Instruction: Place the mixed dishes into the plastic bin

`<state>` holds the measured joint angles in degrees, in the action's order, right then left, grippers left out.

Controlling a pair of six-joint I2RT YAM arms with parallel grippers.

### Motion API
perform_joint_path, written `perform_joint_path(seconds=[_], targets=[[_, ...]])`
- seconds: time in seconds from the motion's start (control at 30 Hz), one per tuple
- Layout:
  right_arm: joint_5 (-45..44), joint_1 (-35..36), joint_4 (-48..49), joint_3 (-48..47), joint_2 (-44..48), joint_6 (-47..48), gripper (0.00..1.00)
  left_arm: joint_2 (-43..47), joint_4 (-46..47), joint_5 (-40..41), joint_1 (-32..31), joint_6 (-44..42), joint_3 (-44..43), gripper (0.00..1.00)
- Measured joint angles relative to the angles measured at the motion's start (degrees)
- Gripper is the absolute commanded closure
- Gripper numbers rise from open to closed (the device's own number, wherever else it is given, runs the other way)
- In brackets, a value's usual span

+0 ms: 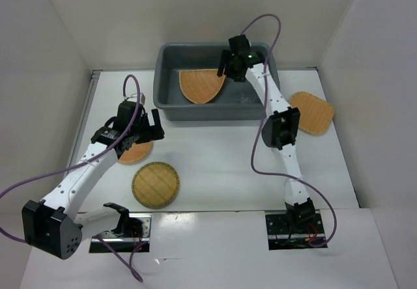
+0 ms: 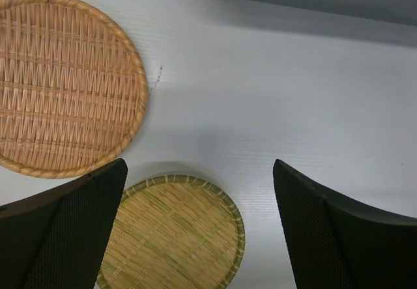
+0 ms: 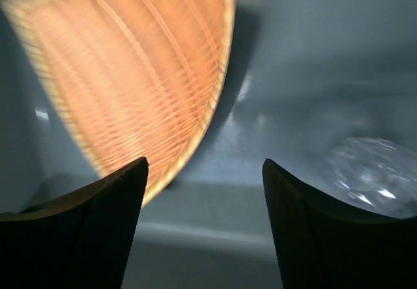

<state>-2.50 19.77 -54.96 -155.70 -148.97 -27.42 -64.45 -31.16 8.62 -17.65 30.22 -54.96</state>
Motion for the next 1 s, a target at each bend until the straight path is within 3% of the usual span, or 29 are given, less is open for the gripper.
perform_joint_path(seconds=[0.07,0.2,0.33,0.43,0.57,0.77,1.0], targets=[[-2.3,-0.4,0.3,3.2,6.7,0.8,0.23,-0.1,0.2,0.1,0.0,0.1,0.0,0.01],[-5.6,-4.3,5.2,19.1,26.6,0.7,0.23,-0.1,1.2,0.1,0.0,0.2,0.0,0.01],[-8.8,-16.5,13.2,39.9,46.7,-2.3,0.27,-0.1,1.8,0.1,0.0,0.2,0.0,0.01],[-11.0,-28.4,15.4,50.2,53.7,-4.4,0.29,-0.1,2.2,0.0,0.0,0.2,0.3,0.01],[-14.9,-35.9,14.5,56.6,53.1,-5.4,0.29,-0.1,2.6,-0.6,0.0,0.2,1.1,0.01],[-16.2,-35.0,12.8,58.6,45.6,-5.3,0.29,0.0,2.9,-1.5,0.0,0.2,2.0,0.01],[-14.2,-34.4,11.7,54.6,31.0,-4.9,0.32,0.6,3.0,-2.5,0.2,0.2,2.4,0.01]])
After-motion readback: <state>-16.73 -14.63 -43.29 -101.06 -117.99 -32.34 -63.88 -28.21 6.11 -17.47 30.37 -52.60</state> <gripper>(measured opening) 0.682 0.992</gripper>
